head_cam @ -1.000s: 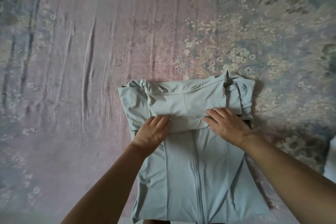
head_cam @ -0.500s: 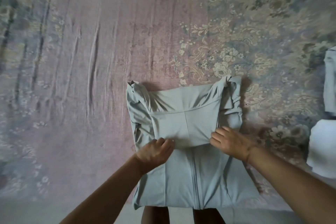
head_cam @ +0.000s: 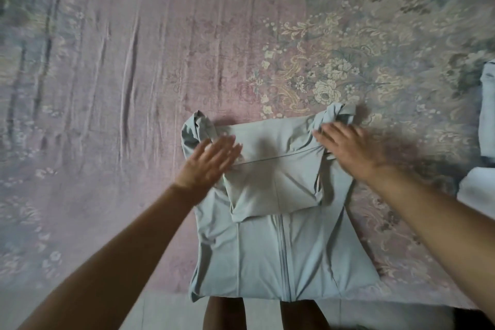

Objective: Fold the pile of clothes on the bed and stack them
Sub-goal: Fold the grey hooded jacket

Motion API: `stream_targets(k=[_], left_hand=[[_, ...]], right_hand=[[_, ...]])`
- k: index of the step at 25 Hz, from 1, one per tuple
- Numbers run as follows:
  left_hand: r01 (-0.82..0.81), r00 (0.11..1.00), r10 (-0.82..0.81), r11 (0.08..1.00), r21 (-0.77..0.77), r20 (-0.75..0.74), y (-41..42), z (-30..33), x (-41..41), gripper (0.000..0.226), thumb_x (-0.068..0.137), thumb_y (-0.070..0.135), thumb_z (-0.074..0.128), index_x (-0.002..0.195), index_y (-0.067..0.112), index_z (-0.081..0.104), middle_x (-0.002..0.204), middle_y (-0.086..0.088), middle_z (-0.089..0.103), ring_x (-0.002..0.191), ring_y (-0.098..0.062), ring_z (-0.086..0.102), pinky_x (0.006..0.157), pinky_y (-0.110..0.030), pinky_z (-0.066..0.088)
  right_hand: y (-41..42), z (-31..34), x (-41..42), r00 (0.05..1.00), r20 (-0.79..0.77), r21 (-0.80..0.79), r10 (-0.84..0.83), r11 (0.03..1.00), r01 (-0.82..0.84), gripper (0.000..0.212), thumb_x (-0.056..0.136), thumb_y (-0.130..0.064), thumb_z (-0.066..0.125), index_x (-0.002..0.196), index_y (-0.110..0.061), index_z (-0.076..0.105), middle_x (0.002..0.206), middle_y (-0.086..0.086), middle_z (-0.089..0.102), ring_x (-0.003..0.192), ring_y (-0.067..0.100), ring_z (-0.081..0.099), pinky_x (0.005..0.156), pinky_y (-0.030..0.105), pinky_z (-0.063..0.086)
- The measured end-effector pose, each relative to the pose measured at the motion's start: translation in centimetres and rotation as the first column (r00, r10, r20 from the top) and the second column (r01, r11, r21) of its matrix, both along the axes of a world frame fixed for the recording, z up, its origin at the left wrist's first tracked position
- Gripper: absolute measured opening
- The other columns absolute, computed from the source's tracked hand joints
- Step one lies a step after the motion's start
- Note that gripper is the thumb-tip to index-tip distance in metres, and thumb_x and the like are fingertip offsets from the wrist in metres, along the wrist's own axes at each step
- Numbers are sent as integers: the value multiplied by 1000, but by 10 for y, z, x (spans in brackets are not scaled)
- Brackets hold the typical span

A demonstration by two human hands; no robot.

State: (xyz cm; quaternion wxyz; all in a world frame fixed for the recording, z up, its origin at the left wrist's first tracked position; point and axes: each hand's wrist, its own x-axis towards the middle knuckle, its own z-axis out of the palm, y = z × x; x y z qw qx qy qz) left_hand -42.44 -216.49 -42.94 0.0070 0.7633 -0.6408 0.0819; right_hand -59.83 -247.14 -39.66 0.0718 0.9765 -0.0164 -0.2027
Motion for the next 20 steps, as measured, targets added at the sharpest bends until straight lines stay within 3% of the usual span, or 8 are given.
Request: stream_targets(k=[2,4,7,10,12,14,17,20], left_hand=[[31,989,-53,987,160,137,-13,3,39,67,79,-4,45,143,6,28,140,-13,50,134,-32,39,113,-46,18],[3,977,-67,953,302,201,-27,9,61,74,61,9,66,133,7,51,111,-7,69,113,-29,60,110,-49,31],[22,974,-78,967,253,212,-30,13,62,34,54,1,61,87,7,65,58,-2,55,52,-23,58,68,-37,55],[31,979,-72,978,208,192,2,9,44,14,75,1,47,82,12,44,62,-1,52,46,-18,49,40,-23,30],[45,996,-61,973,227,65,29,1,27,16,77,5,48,91,11,46,72,-5,57,53,-21,54,36,-23,31],[14,999,-2,973,232,-50,45,-5,21,31,72,17,53,103,9,52,84,-9,61,59,-26,58,35,-23,34],[-120,966,150,982,149,-210,39,4,22,26,85,28,44,81,9,62,69,-7,59,49,-27,55,37,-24,35],[-389,908,413,894,221,-73,10,10,28,26,96,32,42,92,9,52,62,-5,62,42,-23,56,40,-21,38]], right_hand=[[-22,10,35,978,-210,-109,-24,994,1,100,77,16,45,149,-22,-13,159,7,-5,146,28,0,116,45,7],[-31,7,59,955,-297,-176,6,983,-61,84,84,9,44,151,-19,2,160,5,1,147,26,-1,117,45,1],[-34,-6,55,974,-164,-196,154,963,-186,40,89,-2,43,127,-14,46,132,8,50,127,28,41,107,43,26],[-37,-16,17,948,172,-144,266,959,-243,21,72,3,49,90,-6,55,83,14,60,77,31,56,72,40,41],[-37,-23,-13,960,123,-71,253,967,-246,35,53,9,69,84,-5,59,75,14,58,69,31,56,61,38,46],[-39,-31,-29,991,37,78,130,988,-133,50,38,11,80,83,-5,64,75,13,59,65,33,58,54,38,51],[-40,-30,-16,959,59,289,-276,924,249,36,69,7,72,102,-2,62,100,19,60,70,37,60,55,40,52],[-45,-31,8,813,4,395,-582,748,533,52,89,-9,61,138,-9,42,138,18,41,102,40,57,76,44,50]])
